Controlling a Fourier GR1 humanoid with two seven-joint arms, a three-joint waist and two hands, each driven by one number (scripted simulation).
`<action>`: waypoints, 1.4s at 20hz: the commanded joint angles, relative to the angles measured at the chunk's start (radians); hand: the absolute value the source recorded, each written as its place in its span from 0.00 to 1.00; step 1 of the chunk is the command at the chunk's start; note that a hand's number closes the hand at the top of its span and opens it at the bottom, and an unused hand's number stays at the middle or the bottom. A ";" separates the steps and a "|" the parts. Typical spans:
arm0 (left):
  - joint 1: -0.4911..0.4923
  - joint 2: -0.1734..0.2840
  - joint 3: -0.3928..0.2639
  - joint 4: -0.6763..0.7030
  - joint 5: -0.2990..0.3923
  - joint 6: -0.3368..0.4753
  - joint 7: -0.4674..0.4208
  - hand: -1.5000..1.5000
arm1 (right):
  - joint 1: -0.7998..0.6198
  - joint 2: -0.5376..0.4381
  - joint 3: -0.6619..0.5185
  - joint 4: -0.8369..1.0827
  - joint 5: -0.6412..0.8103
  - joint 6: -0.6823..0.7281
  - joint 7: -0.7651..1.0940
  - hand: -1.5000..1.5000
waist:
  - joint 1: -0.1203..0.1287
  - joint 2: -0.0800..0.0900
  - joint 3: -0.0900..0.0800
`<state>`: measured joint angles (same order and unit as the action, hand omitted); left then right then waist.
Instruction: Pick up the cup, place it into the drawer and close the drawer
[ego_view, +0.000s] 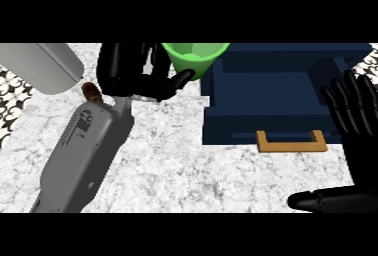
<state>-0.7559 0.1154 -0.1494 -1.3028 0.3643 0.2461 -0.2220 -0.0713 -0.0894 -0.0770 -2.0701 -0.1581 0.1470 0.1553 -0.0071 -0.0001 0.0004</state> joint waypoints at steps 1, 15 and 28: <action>-0.124 -0.046 0.016 0.107 -0.046 0.015 0.013 1.00 | -0.009 -0.010 -0.010 -0.020 -0.027 0.005 0.030 0.00 | -0.004 0.001 0.000; -0.374 -0.115 0.011 0.463 -0.057 0.101 0.009 1.00 | 0.017 -0.009 0.000 -0.063 -0.011 0.001 0.045 0.00 | -0.015 0.002 0.000; -0.512 -0.115 -0.184 0.792 0.158 0.150 -0.125 1.00 | -0.034 0.000 -0.002 0.047 -0.004 0.015 -0.030 0.00 | -0.048 0.011 0.000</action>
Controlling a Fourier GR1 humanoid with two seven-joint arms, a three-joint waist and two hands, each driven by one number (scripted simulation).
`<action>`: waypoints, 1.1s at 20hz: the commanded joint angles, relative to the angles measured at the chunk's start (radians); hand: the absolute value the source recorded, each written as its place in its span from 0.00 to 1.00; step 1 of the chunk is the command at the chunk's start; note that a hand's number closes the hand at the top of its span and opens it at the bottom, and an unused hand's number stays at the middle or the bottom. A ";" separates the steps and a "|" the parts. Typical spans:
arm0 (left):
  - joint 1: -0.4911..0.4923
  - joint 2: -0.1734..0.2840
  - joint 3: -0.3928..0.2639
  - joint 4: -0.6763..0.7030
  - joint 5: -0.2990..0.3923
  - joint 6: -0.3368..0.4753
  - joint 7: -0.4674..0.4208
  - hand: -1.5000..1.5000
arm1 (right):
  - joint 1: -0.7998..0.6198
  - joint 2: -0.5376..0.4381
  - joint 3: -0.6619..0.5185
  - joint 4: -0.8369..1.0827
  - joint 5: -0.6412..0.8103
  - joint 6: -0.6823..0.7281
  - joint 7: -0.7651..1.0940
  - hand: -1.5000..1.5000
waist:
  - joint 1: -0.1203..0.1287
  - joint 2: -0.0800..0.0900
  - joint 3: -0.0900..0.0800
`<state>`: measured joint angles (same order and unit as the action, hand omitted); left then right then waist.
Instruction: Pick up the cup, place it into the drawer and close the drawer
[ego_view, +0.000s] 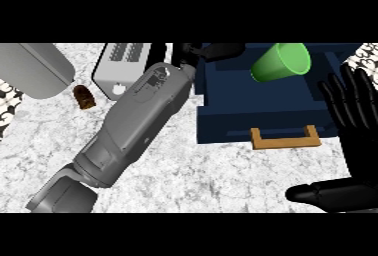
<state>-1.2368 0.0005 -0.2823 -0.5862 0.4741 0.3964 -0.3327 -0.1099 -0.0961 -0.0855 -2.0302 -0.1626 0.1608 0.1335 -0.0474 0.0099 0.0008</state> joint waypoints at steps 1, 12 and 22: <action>-0.073 0.000 -0.048 0.112 0.044 -0.002 0.007 1.00 | -0.022 0.009 0.030 -0.004 0.032 -0.018 0.022 0.00 | -0.011 0.003 0.000; -0.111 -0.001 -0.261 0.175 0.127 0.071 0.038 1.00 | -0.028 -0.001 0.014 0.054 -0.005 0.028 -0.033 0.00 | -0.051 0.011 0.001; -0.080 -0.001 -0.316 0.197 0.179 0.080 -0.022 0.00 | -0.022 -0.005 0.003 0.009 -0.054 0.040 -0.011 0.00 | -0.069 0.018 0.001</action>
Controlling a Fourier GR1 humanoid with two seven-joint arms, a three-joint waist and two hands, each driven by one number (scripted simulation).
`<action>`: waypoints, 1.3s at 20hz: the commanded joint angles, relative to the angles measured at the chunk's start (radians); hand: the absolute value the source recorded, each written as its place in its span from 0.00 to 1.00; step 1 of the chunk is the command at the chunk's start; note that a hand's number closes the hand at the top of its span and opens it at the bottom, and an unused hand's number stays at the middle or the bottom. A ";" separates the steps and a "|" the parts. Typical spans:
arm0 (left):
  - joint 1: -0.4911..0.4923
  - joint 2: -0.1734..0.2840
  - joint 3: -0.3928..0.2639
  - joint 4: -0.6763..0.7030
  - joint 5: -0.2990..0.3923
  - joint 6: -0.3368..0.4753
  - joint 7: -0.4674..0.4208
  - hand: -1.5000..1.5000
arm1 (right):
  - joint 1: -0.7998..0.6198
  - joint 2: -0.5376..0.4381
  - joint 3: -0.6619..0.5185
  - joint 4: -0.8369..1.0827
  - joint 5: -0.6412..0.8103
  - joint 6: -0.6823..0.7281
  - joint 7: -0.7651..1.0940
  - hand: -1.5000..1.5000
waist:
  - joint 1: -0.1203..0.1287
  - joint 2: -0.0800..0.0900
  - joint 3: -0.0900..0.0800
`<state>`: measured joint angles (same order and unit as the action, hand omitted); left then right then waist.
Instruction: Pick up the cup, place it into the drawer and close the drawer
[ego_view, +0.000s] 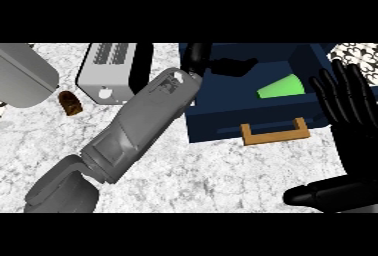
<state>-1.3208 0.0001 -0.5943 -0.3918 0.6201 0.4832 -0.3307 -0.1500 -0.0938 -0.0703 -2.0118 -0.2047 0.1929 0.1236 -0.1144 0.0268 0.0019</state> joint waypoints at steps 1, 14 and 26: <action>0.001 0.000 -0.010 -0.047 0.057 0.010 -0.019 0.00 | -0.007 0.006 -0.008 0.029 -0.021 0.011 -0.021 0.00 | 0.008 -0.002 0.000; 0.039 0.005 0.155 -0.133 0.173 -0.103 -0.132 0.00 | 0.046 -0.075 -0.089 -0.021 -0.161 0.100 0.026 1.00 | 0.099 -0.025 -0.002; 0.334 0.235 0.186 -0.563 0.188 -0.025 0.003 0.00 | 0.138 -0.202 -0.015 -0.099 0.053 0.221 0.028 1.00 | 0.146 -0.041 -0.002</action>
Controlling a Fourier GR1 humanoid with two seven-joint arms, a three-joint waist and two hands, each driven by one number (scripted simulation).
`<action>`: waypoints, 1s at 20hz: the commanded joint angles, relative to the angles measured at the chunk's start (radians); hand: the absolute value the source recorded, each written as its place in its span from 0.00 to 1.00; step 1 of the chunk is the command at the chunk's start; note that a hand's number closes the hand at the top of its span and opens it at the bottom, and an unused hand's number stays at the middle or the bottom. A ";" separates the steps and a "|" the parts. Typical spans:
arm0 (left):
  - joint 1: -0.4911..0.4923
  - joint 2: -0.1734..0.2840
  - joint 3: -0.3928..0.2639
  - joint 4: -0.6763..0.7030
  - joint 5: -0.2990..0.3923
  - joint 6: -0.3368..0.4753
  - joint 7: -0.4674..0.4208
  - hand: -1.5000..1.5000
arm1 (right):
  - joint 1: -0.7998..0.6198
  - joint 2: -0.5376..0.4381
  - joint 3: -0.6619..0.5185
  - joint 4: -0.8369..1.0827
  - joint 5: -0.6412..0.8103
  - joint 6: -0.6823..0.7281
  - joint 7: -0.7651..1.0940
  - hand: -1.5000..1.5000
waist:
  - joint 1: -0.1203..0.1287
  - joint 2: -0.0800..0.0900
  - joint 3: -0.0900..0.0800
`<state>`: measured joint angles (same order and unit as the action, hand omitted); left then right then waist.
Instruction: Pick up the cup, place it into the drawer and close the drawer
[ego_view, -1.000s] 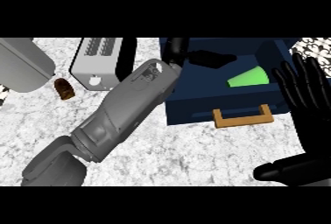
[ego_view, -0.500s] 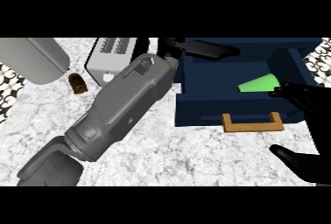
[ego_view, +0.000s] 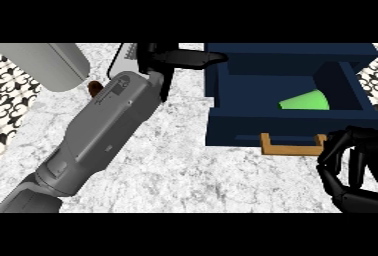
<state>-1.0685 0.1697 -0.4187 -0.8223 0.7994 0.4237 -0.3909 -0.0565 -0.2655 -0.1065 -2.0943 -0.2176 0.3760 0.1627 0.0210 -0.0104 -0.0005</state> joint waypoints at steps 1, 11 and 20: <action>0.153 0.103 0.007 -0.171 0.011 -0.007 0.053 0.00 | 0.096 -0.013 0.038 -0.027 0.111 0.039 -0.047 1.00 | 0.011 -0.004 0.000; 0.558 0.258 0.064 -0.512 0.017 -0.081 0.030 0.00 | -0.029 0.014 0.127 0.157 0.373 -0.034 -0.087 1.00 | 0.004 0.009 0.000; 0.759 0.360 0.117 -0.653 0.038 -0.178 0.021 0.00 | -0.083 -0.089 0.283 0.364 0.794 -0.104 -0.297 1.00 | 0.013 0.012 0.001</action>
<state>-0.3955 0.5100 -0.3179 -1.4284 0.8454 0.2732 -0.3435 -0.0795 -0.3423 0.1296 -1.8658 0.4319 0.3232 -0.0623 0.0336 -0.0019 0.0001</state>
